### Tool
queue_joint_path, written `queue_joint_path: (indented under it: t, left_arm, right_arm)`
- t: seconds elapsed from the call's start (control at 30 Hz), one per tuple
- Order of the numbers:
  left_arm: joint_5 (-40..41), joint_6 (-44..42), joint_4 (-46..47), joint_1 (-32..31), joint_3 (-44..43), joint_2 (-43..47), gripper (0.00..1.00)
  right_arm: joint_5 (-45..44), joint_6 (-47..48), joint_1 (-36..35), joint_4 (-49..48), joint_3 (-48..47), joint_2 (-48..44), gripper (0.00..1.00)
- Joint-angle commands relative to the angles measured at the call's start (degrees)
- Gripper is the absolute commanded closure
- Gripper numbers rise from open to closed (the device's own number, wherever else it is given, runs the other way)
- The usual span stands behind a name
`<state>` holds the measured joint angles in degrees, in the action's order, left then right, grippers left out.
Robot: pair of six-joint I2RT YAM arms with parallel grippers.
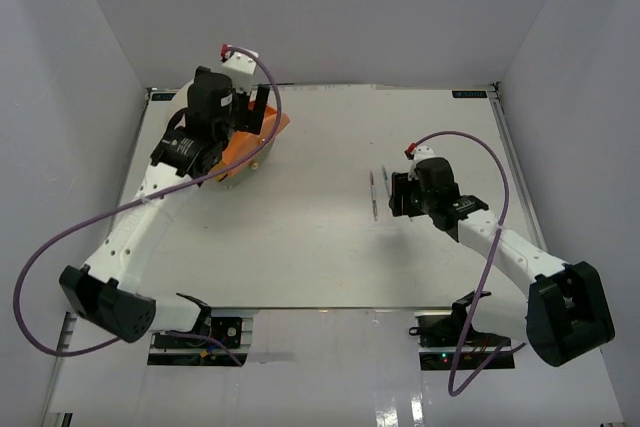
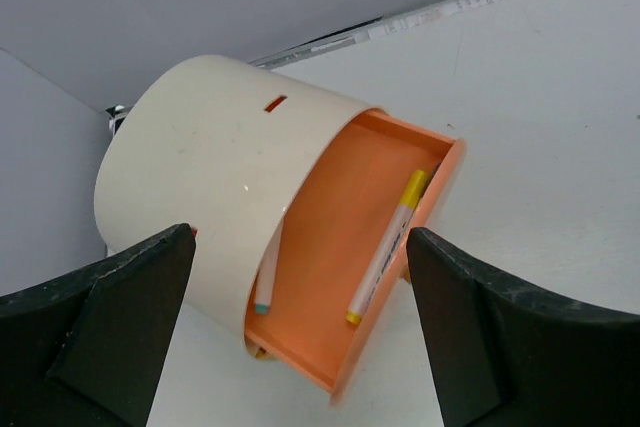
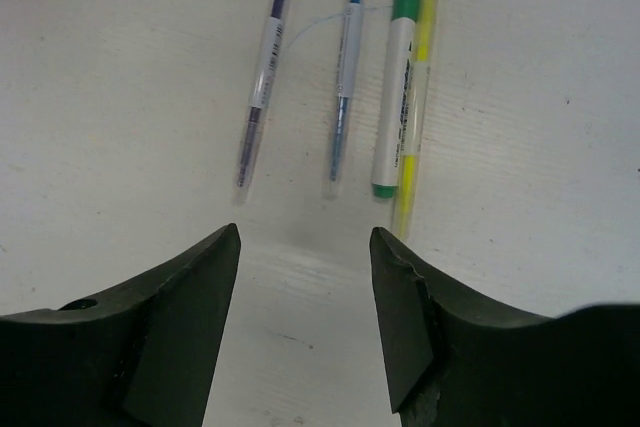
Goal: Sort the stationery into containers
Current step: Place the pen in the drawer, then pick up the pen from the center of the board.
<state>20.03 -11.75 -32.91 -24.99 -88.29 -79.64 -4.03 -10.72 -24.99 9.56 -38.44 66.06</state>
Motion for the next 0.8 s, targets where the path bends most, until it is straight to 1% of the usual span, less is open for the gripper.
queue_joint_path:
  t: [0.0,0.03,0.07,0.1,0.17,0.23,0.3,0.43,0.57,0.63,0.77]
  left_arm:
    - [-0.61,8.22,10.65,0.03,8.11,11.15,0.02]
    - [-2.00,8.93,13.02,0.03,10.74,13.34,0.02]
    - [-2.45,9.72,18.44,0.03,16.86,15.45,0.02]
    - [-2.71,9.99,20.93,0.03,19.88,19.39,0.02]
    - [-2.54,10.78,26.63,0.03,26.81,22.40,0.02]
    - [-2.54,11.13,28.33,0.03,29.39,24.78,0.02]
    - [-2.37,11.31,29.04,0.12,31.15,25.32,0.02]
    - [-2.10,11.13,28.25,0.12,31.69,24.71,0.02]
    - [-2.89,11.31,28.34,0.12,31.87,24.70,0.02]
    - [-3.07,11.31,28.42,0.21,31.95,24.88,0.02]
    - [-3.42,11.31,28.60,0.21,32.22,24.97,0.02]
  right_arm:
    - [-2.64,-0.79,0.82,-0.16,-3.66,3.54,0.40]
    - [-2.91,-0.79,0.91,-0.25,-3.84,5.55,0.41]
    - [-3.17,-0.88,1.00,-0.25,-4.54,6.61,0.44]
    - [-3.78,-0.79,1.17,-0.33,-4.89,7.58,0.45]
    - [-4.40,-0.79,1.35,-0.33,-5.94,10.39,0.50]
    - [-5.19,-0.62,1.44,-0.33,-6.56,12.67,0.52]
    - [-6.16,-0.53,1.70,-0.51,-7.35,14.17,0.54]
    - [-6.87,-0.53,1.79,-0.51,-8.41,17.34,0.59]
    - [-7.04,-0.53,1.97,-0.60,-8.85,19.19,0.61]
    - [-7.04,-0.53,2.14,-0.68,-9.03,20.24,0.64]
    - [-6.08,-0.44,2.23,-1.21,-9.38,21.74,0.65]
